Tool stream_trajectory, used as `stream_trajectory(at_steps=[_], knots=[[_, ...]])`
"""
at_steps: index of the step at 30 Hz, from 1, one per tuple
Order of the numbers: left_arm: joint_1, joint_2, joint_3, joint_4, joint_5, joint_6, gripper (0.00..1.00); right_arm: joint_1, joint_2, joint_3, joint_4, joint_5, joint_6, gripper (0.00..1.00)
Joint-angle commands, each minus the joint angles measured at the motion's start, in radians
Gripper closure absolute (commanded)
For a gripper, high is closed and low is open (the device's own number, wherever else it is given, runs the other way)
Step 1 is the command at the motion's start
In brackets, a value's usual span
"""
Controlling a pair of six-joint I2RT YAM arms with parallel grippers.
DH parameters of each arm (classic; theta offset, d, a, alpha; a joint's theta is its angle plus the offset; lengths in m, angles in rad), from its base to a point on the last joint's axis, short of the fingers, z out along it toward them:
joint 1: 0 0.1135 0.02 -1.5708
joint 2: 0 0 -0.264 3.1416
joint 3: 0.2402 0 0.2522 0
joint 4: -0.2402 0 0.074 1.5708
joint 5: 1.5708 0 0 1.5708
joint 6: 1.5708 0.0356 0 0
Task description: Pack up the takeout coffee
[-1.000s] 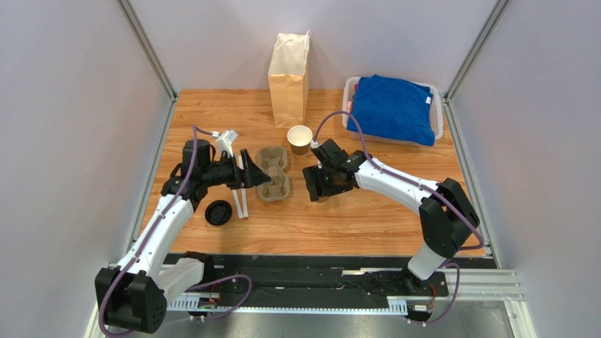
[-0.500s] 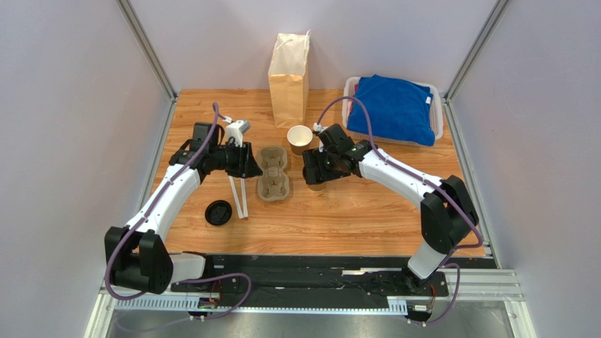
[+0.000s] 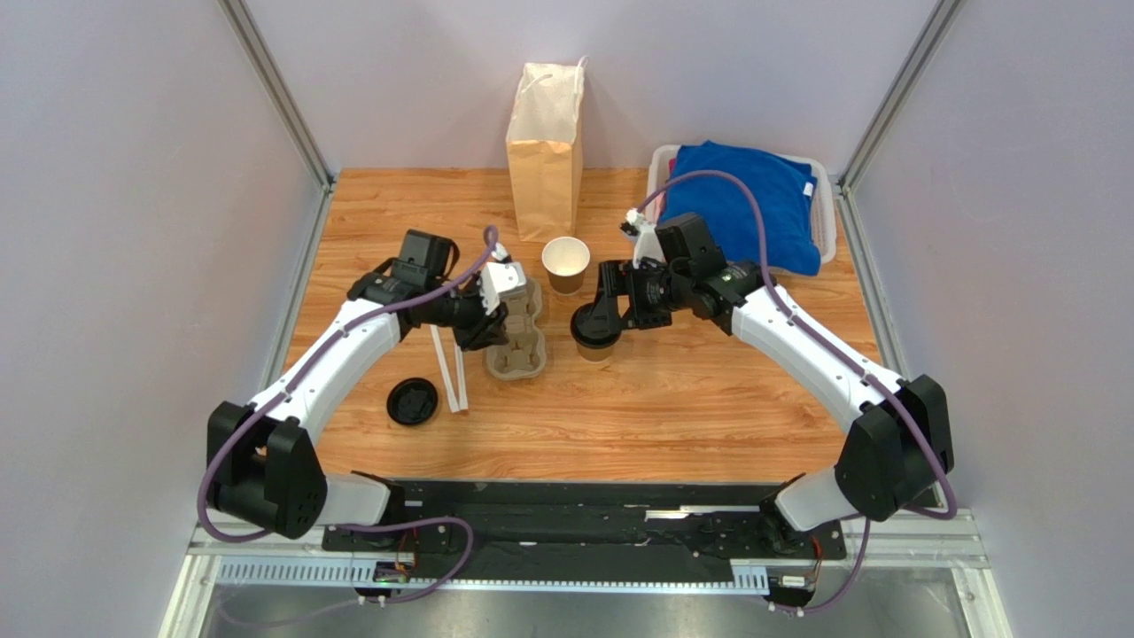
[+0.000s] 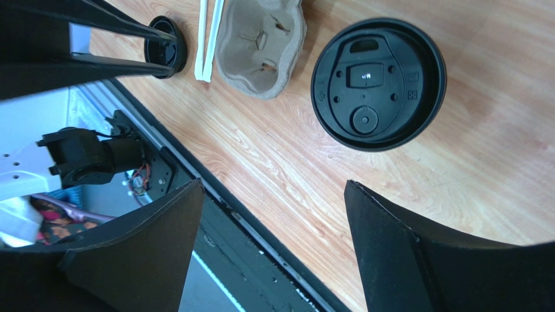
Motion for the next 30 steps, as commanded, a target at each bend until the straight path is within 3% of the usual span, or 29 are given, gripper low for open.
stream_trajectory(at_steps=[1,11,21,30], knots=[[-0.083,0.068,-0.002,0.019,-0.004,0.192,0.64,-0.030,-0.046,-0.033,0.026,-0.094,0.053,0.17],[-0.202,0.214,0.003,0.047,-0.104,0.229,0.66,-0.111,-0.086,-0.103,0.072,-0.177,0.132,0.35],[-0.212,0.277,0.006,0.041,-0.127,0.254,0.67,-0.119,-0.095,-0.118,0.076,-0.191,0.137,0.38],[-0.211,0.283,-0.011,0.021,-0.128,0.286,0.78,-0.120,-0.084,-0.118,0.083,-0.202,0.140,0.40]])
